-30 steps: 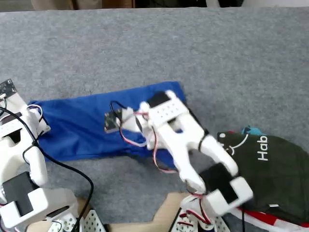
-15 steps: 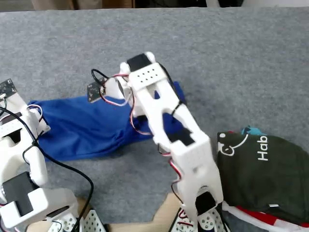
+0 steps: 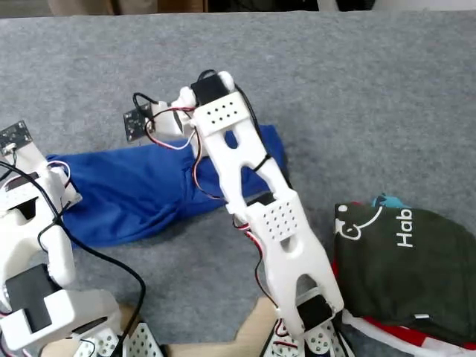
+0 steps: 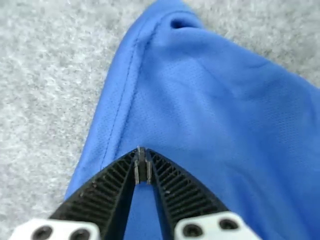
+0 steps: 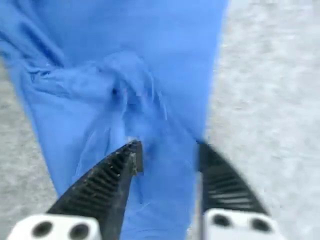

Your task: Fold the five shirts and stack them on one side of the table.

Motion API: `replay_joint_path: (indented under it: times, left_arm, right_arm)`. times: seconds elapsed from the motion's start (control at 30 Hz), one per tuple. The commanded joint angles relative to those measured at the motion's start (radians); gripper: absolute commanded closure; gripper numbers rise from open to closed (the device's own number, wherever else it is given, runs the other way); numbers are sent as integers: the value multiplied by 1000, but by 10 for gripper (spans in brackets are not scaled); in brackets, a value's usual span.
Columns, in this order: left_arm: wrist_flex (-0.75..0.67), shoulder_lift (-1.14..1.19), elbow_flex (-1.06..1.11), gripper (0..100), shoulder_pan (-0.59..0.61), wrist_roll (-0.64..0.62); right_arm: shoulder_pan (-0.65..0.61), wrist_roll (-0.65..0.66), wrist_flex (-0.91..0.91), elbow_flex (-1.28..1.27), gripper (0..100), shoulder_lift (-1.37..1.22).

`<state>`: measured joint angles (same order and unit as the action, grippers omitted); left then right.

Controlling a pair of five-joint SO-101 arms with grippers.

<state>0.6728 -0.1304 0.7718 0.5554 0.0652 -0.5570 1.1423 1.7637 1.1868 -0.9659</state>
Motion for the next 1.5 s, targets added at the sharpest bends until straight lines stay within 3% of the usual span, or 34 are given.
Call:
replay_joint_path:
  times: [0.0, 0.13, 0.33, 0.53, 0.73, 0.9, 1.47]
  left_arm:
    - [-15, -38, -5, 981, -6, -2]
    - [-15, -38, -5, 981, -6, -2]
    - [-15, -38, -6, 981, -6, -2]
    - [-15, -38, -8, 981, -6, -3]
    - [-15, -38, -8, 981, -8, -3]
    - [-15, -38, -8, 981, -8, -3]
    - [-15, -38, -8, 981, -8, -3]
  right_arm:
    - [12, -34, 23, 82, 610, 35]
    - [15, -43, 25, -8, 673, 125]
    - [2, -104, 20, -438, 998, 375]
    - [18, -104, -109, -866, 995, 532]
    - [41, -106, -285, -1066, 995, 536]
    - [79, -106, -373, -1033, 994, 486]
    - [91, -106, -264, -616, 994, 225]
